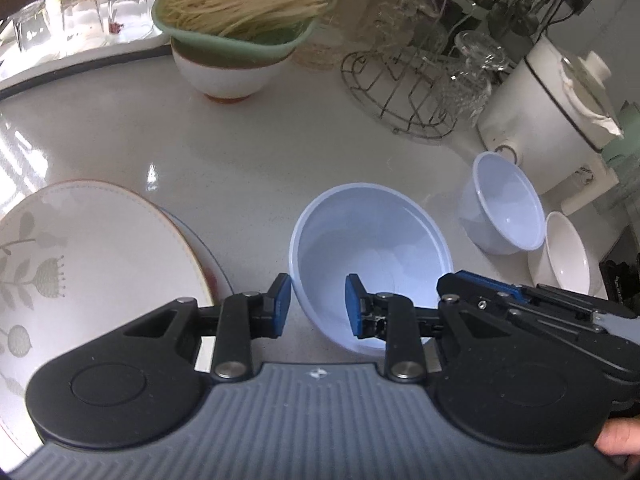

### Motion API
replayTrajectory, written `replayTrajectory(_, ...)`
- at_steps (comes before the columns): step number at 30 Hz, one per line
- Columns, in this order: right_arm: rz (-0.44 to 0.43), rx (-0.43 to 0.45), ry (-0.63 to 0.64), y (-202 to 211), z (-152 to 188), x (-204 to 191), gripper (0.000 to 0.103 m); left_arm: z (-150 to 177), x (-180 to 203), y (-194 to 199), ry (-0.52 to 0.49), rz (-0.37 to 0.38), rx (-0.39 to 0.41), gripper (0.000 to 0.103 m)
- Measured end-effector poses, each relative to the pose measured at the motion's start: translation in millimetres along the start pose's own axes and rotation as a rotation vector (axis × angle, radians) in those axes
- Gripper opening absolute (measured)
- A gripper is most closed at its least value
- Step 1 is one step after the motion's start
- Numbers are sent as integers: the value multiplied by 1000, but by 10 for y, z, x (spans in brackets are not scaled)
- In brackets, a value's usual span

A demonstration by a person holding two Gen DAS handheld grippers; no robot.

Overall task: Organize plates and bowls
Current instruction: 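Lift the light blue bowl with both grippers and carry it toward the plate stack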

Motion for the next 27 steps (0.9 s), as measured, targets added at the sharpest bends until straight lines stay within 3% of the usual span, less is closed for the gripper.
replayTrajectory(3,14,0,-6,-5,-9,8,16,-59,1,8,-12,-21,-6,35)
replayTrajectory(6,22,15,-10,50,-75,13,16,-122,-17,62,-1,-29,-6,45)
replayTrajectory(14,81,65,-12,293,-318,16,23,-345,30,398,-1,-36,12,46)
replayTrajectory(27,80,177,-14,870,-629,-158,23,-651,285,1145,-61,16,171,46)
Point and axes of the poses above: each gripper's, at about its wrist camera, not at the fingertips, and y roughly against the way its jaws point, x to its right, z to its underside, the point moved 5 cm from there along -y, roughly the way its jaws point, and after that the axes turned 12 degrees about x, right-handed, at the moved point
